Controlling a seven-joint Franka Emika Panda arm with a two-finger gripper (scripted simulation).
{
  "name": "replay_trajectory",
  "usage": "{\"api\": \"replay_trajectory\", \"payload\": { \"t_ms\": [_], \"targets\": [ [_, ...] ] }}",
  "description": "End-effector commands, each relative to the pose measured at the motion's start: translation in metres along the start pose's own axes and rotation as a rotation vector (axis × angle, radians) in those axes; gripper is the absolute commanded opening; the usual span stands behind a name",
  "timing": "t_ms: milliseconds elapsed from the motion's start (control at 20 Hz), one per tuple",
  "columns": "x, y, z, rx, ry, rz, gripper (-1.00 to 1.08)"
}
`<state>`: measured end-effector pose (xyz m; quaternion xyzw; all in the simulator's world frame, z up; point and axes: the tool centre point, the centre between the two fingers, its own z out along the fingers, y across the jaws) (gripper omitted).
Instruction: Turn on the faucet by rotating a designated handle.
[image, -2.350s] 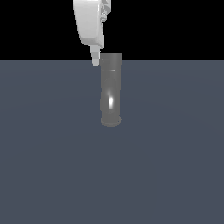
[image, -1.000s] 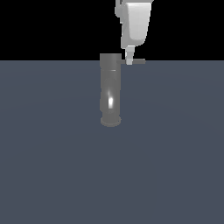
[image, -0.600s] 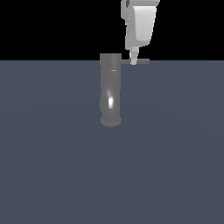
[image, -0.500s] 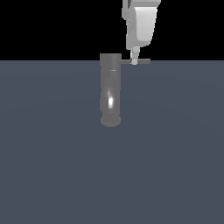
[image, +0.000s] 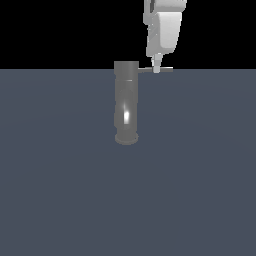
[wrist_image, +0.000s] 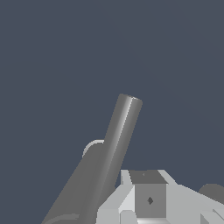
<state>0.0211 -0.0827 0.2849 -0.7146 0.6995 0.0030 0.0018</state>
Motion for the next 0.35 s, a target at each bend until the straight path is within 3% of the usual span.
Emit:
{"api": "replay_trajectory", "payload": {
  "t_ms": [0, 300],
  "targets": [
    [0.027, -0.002, 0.000, 0.002, 0.007, 0.035, -1.00],
    [0.038, -0.011, 0.000, 0.002, 0.007, 0.040, -1.00]
  ]
}}
